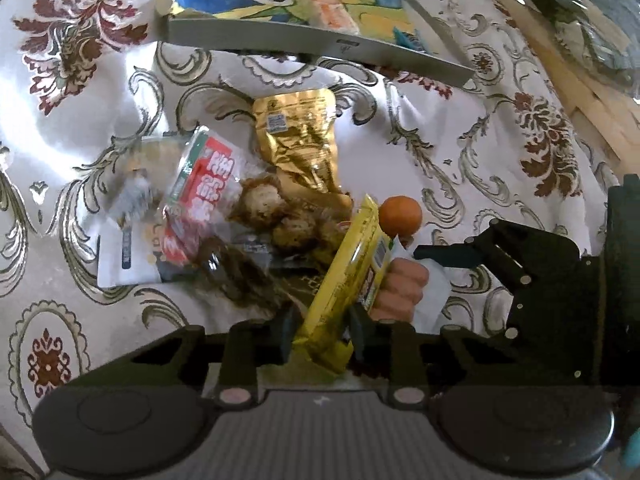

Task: Organize snacks
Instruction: 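Grasp the yellow wafer pack with the left tool while the right tool grasps the sausage tray, then carry both snacks into the grey tray and open both tools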

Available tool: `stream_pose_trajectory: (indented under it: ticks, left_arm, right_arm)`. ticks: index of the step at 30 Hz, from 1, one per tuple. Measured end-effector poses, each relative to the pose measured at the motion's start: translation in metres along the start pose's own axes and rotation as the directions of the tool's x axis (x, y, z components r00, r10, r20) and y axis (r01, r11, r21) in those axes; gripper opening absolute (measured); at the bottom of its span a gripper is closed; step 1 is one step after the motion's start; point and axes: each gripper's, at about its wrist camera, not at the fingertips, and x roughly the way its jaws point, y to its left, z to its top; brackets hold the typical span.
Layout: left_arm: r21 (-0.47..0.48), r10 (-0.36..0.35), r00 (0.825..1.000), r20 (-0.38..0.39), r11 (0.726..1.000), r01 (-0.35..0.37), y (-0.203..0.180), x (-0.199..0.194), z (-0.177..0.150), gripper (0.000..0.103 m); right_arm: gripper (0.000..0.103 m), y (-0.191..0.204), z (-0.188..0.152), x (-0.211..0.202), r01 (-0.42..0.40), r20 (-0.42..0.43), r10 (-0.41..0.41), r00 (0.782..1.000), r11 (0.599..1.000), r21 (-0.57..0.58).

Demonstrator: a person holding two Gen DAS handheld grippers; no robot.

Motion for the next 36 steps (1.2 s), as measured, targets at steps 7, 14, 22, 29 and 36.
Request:
stream_pose_trajectory:
  ticks: [7,14,22,29,36]
  left_arm:
    - [0.084,-0.016,0.999,0.029,0.996,0.014,-0.018,-0.002,-0.008,0.019]
    - [0.090,0.058,0.996,0.072,0.994,-0.064,-0.036,-0.009,-0.019,0.009]
    - [-0.016,0.023,0.991,0.134,1.000,-0.021,-0.023,-0.025,-0.021,0.009]
    - [-0.036,0.014,0.972,0.234,0.999,-0.006,-0.025,-0.041,-0.023,0.009]
    - [-0.039,0.029,0.933,0.358,0.999,-0.016,-0.029,-0.056,-0.022,0.010]
  right_arm:
    - [0.089,0.000,-0.005,-0.004,0.011,-0.004,-0.011,1.000,1.000,0.006]
    - [0.089,0.005,-0.008,-0.010,0.030,0.014,-0.030,0.999,0.999,-0.017]
    - [0.088,0.009,-0.013,-0.022,0.059,0.035,-0.057,0.998,0.997,-0.042]
    - [0.088,0.006,-0.017,-0.040,0.126,0.092,-0.123,0.988,0.992,-0.031]
    - [0.089,-0.006,-0.012,-0.063,0.191,0.222,-0.192,0.956,0.981,0.024]
